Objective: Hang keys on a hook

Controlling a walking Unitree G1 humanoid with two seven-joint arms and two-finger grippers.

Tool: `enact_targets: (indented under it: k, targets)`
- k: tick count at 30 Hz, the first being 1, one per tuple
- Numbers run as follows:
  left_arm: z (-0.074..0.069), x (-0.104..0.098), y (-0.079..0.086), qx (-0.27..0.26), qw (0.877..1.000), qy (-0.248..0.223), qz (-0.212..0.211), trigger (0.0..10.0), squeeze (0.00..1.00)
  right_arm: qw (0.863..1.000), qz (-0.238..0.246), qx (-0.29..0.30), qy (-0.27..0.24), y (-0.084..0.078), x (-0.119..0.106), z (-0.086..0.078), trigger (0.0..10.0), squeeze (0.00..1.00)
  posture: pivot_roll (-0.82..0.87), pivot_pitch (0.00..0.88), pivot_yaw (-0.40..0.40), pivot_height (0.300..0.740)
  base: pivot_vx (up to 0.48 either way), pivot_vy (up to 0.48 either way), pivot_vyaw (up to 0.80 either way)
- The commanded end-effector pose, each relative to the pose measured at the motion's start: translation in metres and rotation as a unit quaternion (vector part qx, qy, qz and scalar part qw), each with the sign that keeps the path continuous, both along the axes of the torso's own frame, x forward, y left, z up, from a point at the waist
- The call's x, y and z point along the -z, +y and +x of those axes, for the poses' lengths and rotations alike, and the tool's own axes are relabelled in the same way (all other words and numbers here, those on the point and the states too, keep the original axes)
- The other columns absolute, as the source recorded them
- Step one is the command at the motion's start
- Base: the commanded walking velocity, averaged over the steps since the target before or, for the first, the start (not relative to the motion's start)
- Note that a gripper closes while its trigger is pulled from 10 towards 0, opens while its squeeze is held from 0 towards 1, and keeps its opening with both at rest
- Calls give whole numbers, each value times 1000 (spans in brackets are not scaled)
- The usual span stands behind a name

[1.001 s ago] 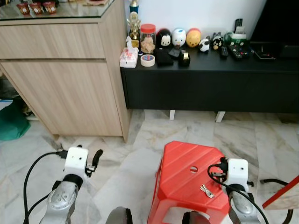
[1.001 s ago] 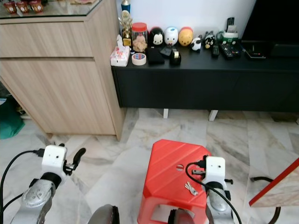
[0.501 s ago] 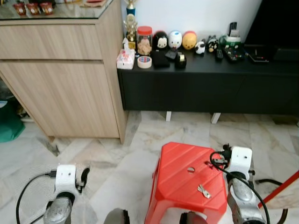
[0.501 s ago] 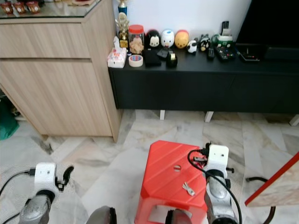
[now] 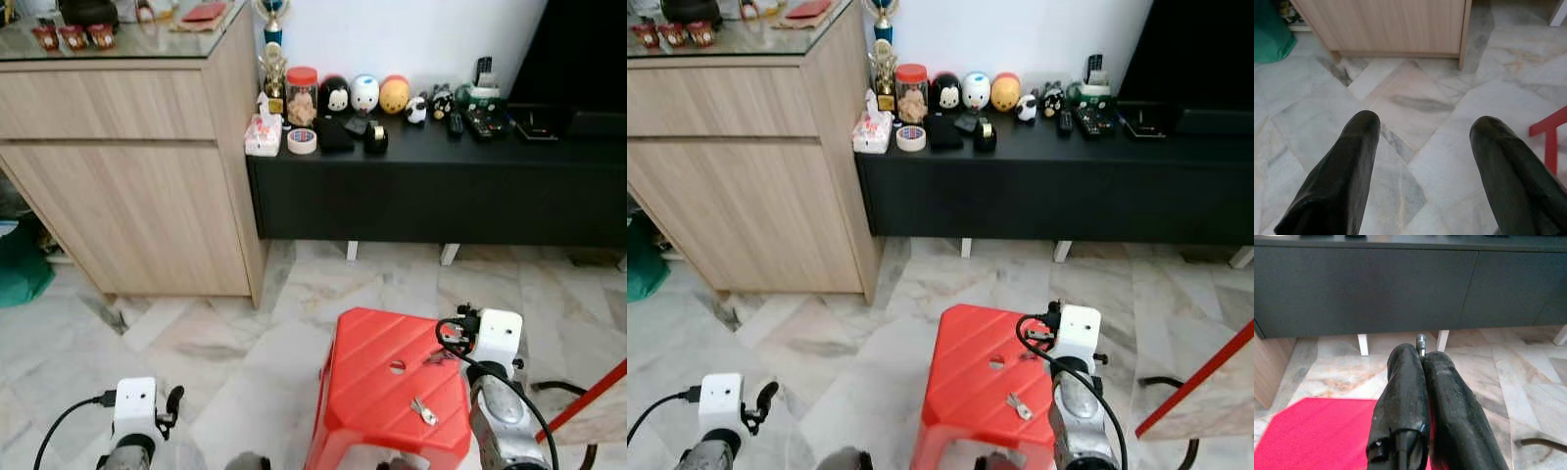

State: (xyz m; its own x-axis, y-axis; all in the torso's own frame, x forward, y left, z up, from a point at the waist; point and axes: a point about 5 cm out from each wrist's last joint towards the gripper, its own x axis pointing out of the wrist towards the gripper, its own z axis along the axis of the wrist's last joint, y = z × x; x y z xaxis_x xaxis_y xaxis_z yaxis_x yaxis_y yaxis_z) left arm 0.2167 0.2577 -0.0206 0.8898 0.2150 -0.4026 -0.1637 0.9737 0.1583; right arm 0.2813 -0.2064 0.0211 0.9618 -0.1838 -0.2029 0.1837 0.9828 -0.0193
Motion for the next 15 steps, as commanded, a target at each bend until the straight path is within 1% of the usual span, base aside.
enact_targets:
  k: [1,4,6,8,9,11,13,14,15]
  targets:
    - [0,2,0,3,1000,2,-1,10000,0,1000,7,2,-3,1,-2,3,10000,0,53,0,-18,731,0,0,0]
    - [2,0,-1,5,1000,-5,0,10000,0,1000,13,-2,-6,2,-4,4,10000,0,59,0,-26,740,0,0,0]
    - [7,-6,1,7,1000,-23,4,10000,0,1000,19,-7,-8,5,-6,7,10000,0,61,0,-29,740,0,0,0]
    - [9,-8,1,8,1000,-30,5,10000,0,1000,19,-8,-7,5,-7,8,10000,0,62,0,-29,740,0,0,0]
    - [13,-13,2,16,999,-42,14,10000,0,1000,22,-15,-9,8,-9,10,10000,0,66,0,-31,740,0,0,0]
    - [15,-17,2,21,998,-53,20,10000,0,999,24,-21,-11,10,-11,12,10000,0,67,0,-31,740,0,0,0]
    - [21,-26,3,31,996,-73,31,10000,0,999,24,-39,-17,16,-18,18,10000,0,70,0,-32,740,0,0,0]
    - [26,-35,4,41,994,-93,35,10000,0,998,29,-57,-26,22,-25,23,10000,0,71,0,-31,740,0,0,0]
    - [27,-37,4,43,994,-97,35,10000,0,997,31,-61,-27,24,-26,24,10000,0,71,0,-31,740,0,0,0]
